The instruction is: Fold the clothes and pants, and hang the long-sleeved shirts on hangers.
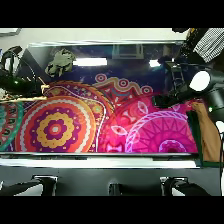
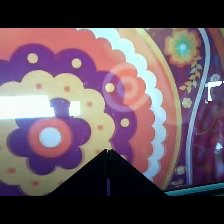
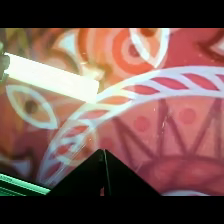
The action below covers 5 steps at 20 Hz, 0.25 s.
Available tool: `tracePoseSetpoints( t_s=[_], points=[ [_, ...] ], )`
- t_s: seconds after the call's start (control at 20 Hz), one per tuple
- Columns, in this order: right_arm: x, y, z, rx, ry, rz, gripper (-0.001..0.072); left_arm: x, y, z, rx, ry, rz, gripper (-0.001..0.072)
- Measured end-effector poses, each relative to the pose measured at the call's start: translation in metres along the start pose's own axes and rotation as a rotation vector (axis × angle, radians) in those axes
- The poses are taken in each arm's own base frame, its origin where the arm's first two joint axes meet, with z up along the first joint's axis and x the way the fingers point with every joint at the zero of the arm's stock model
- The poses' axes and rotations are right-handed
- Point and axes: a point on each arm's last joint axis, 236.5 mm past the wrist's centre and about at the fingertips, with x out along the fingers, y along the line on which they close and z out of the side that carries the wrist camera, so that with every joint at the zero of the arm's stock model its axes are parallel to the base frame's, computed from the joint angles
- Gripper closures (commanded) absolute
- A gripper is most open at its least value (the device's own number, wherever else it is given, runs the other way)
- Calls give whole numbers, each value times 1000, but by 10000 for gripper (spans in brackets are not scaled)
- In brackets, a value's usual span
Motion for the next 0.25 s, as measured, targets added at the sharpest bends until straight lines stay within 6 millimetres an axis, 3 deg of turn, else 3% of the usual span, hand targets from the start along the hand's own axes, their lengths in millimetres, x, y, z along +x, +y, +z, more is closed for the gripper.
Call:
tracePoseSetpoints(
  t_s=[0.25],
  points=[
    [0,1,-1,-2,4,0,681,2,1,0,0,4,1,686]
  ],
)
